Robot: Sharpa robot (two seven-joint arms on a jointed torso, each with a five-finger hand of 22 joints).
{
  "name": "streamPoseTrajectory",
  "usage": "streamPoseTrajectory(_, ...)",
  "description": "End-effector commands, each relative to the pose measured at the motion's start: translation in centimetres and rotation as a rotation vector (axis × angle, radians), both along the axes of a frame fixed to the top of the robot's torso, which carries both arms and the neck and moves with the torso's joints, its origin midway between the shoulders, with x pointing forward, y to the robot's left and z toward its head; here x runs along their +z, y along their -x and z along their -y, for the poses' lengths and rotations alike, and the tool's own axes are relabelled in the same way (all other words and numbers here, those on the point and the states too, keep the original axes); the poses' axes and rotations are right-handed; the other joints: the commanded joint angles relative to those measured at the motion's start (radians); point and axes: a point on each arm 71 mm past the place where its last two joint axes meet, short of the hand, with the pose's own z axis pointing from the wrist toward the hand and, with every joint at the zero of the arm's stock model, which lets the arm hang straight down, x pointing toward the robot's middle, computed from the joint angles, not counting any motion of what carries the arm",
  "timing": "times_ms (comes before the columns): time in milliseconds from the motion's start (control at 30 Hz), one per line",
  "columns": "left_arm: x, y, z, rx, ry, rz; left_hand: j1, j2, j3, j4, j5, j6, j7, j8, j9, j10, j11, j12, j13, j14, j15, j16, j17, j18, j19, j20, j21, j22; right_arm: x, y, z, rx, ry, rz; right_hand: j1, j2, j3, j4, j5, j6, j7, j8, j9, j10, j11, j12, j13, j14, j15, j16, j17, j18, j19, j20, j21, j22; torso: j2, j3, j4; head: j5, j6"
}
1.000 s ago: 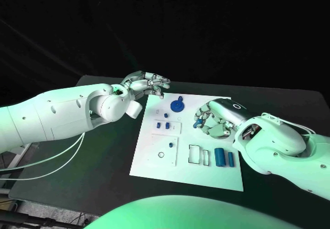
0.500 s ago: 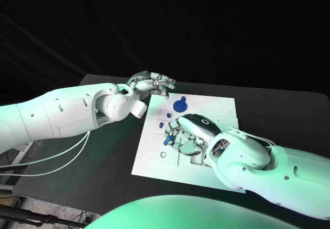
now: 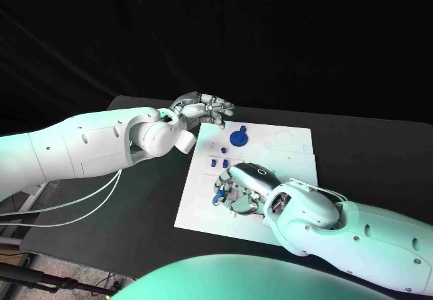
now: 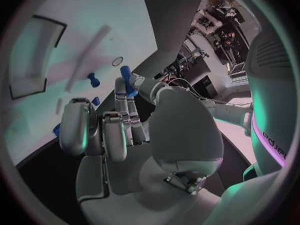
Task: Assemble the parts on the task board
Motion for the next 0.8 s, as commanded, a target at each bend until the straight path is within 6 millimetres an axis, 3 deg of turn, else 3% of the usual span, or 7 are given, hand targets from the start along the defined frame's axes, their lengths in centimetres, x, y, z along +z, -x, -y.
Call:
streamPoseTrajectory(33, 0.1, 0.04, 0.23, -0.017, 0.014, -0.001, -0.001, 0.01, -0.002, 0.002, 0.0, -0.007, -0.001, 0.005, 0.001, -0.003, 0.001, -0.004, -0.001, -0.003, 0.003, -0.006, -0.001, 0.009, 0.009, 0.002, -0.003, -0.001, -0.53, -0.02, -0.04, 0.009, 0.052, 0.002, -0.009, 0.003, -0.003, -0.002, 0.002, -0.002, 0.004, 0.017, 0.063, -0.001, 0.003, -0.005, 0.0, 0.077, -0.002, 0.002, 0.136, -0.005, -0.003, -0.005, -0.005, 0.176, 0.0, -0.0011, -0.0001, 0.001, 0.0)
streamPoseTrajectory(800, 0.1, 0.06, 0.18, -0.017, 0.013, -0.002, -0.001, 0.01, -0.002, 0.002, 0.0, -0.007, -0.001, 0.005, 0.001, -0.003, 0.001, -0.004, -0.001, -0.003, 0.003, -0.006, -0.001, 0.009, 0.009, 0.002, -0.003, -0.001, -1.49, -0.12, -0.89, -0.016, 0.103, 0.035, -0.012, 0.003, -0.003, -0.002, 0.002, -0.006, 0.004, 0.016, 0.064, -0.003, 0.003, -0.008, 0.001, 0.077, -0.001, 0.002, 0.136, -0.005, -0.003, -0.004, -0.005, 0.176, 0.0, -0.0004, -0.0004, 0.001, 0.0)
